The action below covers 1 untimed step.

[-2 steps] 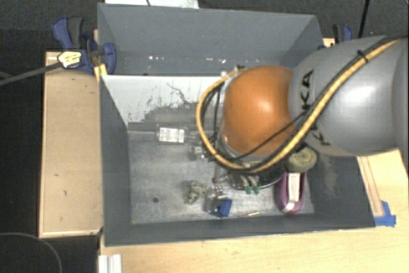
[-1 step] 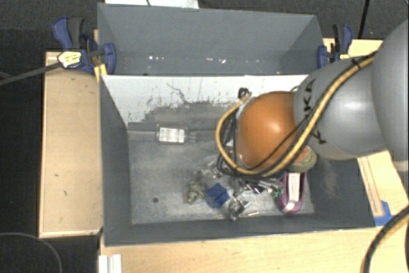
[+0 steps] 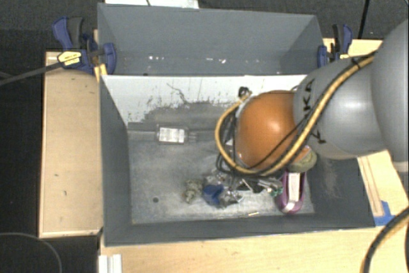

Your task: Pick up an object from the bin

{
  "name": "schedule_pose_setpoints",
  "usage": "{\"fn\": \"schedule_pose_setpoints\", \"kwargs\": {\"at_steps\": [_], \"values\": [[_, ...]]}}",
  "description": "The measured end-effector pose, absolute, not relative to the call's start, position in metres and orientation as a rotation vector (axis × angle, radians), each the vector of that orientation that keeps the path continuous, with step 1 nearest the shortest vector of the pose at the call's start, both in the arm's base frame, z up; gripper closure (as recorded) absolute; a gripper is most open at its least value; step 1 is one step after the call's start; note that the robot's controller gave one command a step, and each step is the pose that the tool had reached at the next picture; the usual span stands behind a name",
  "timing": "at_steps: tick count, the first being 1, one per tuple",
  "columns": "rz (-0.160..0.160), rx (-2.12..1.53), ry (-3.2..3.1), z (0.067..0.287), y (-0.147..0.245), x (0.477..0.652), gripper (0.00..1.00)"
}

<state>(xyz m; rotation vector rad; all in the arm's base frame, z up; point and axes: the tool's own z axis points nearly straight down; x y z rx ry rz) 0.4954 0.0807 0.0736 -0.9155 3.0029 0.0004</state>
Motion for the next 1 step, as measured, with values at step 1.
{"fn": "schedule_pose_setpoints", "kwargs": {"at_steps": [1], "values": [[-0.001,-0.948,2.984,0.2247,0.102,0.5021,1.0]]}}
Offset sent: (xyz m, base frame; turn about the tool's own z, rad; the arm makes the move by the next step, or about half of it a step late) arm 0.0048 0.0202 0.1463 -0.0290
